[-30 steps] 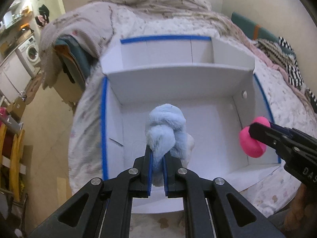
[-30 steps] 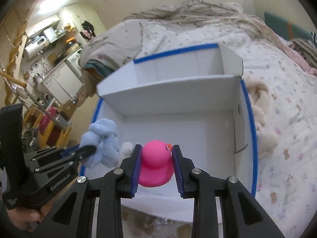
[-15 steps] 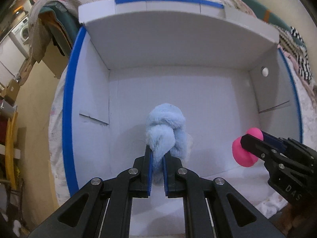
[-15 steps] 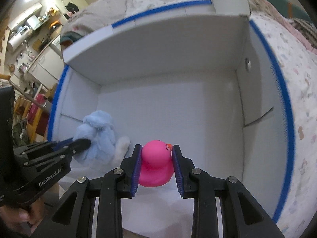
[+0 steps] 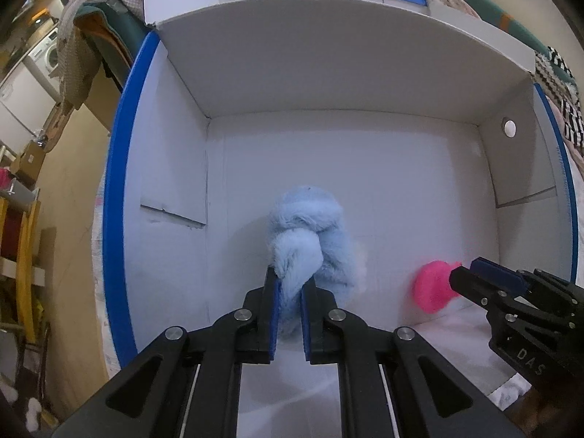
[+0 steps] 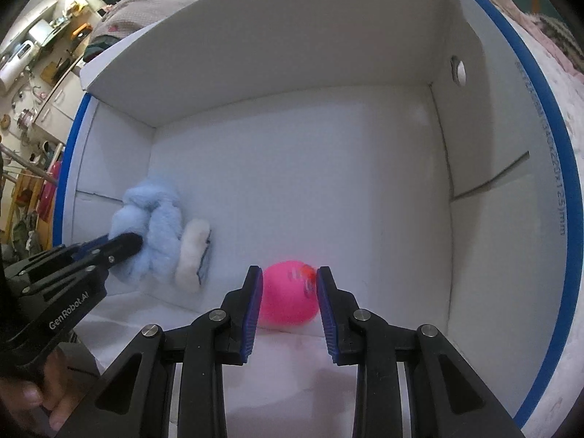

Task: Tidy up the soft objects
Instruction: 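Open both tools to drop the sock and duck into the box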

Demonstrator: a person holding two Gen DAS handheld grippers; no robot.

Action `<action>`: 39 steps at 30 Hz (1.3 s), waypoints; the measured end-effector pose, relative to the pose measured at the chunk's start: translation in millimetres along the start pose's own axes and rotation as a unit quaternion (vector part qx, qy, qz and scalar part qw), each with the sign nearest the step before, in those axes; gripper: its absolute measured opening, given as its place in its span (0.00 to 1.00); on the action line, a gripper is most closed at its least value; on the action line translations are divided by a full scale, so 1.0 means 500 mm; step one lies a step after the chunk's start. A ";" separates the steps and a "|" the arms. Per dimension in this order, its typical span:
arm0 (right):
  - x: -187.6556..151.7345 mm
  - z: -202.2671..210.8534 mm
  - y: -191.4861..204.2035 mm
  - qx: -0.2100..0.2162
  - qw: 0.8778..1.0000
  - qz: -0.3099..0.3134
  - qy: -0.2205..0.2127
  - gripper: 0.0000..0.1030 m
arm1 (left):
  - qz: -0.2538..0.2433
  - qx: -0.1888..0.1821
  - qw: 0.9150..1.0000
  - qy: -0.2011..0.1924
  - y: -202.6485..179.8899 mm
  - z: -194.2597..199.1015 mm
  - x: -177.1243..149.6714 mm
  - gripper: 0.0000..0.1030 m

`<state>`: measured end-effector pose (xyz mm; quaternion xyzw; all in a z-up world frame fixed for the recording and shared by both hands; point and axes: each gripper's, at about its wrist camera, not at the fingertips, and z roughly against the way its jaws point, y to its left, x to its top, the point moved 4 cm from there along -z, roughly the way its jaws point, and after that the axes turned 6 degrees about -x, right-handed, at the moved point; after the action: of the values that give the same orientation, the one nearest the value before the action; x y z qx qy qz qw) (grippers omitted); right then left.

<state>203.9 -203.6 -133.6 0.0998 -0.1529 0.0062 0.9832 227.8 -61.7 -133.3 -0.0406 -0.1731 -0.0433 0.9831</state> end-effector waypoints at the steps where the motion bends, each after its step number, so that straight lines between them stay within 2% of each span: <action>1: 0.000 0.000 0.000 0.001 1.000 -0.001 0.000 0.31 | 0.000 0.002 1.000 -0.001 0.000 0.002 -0.001 0.09; 6: 0.002 0.008 -0.002 0.001 1.000 -0.002 -0.008 0.31 | -0.001 0.008 1.000 0.003 -0.005 0.001 -0.010 0.16; 10: 0.008 0.018 0.010 0.006 1.000 0.006 -0.022 0.32 | -0.005 0.006 1.000 0.004 -0.014 0.008 -0.013 0.36; 12: 0.009 0.026 0.009 0.006 0.999 0.010 -0.030 0.34 | -0.007 0.010 1.000 -0.006 -0.016 0.019 -0.014 0.40; 13: 0.010 0.029 0.010 0.006 0.999 0.011 -0.034 0.42 | -0.010 0.015 1.000 -0.014 -0.014 0.024 -0.014 0.42; 14: 0.010 0.032 0.010 0.007 0.999 0.011 -0.039 0.55 | -0.017 0.022 0.999 -0.024 -0.016 0.032 -0.013 0.48; 17: 0.014 0.048 0.011 0.012 0.998 0.011 -0.058 0.63 | -0.021 0.020 0.999 -0.037 -0.022 0.048 -0.012 0.65; 18: 0.016 0.053 0.011 0.012 0.998 0.013 -0.062 0.66 | -0.020 0.020 0.999 -0.040 -0.023 0.052 -0.013 0.66; 20: 0.021 0.063 0.014 0.015 0.998 0.014 -0.067 0.83 | -0.017 0.016 0.999 -0.046 -0.025 0.059 -0.015 0.67; 23: 0.023 0.069 0.016 0.018 0.997 0.008 -0.076 0.94 | -0.017 0.012 0.999 -0.047 -0.028 0.066 -0.019 0.67; 29: 0.031 0.080 0.016 0.023 0.995 0.004 -0.094 0.96 | -0.017 0.011 0.997 -0.073 -0.010 0.090 -0.008 0.67; 33: 0.032 0.084 0.020 0.023 0.995 0.009 -0.100 0.98 | -0.030 0.033 0.993 -0.105 -0.008 0.116 -0.003 0.67; 39: 0.028 0.104 0.022 0.016 0.993 0.017 -0.115 1.00 | -0.027 0.034 0.992 -0.114 -0.009 0.135 -0.014 0.67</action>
<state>201.3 -203.1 -78.8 0.1131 -0.2670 0.0143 0.9569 197.9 -59.3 -72.3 -0.0068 -0.2867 -0.0592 0.9562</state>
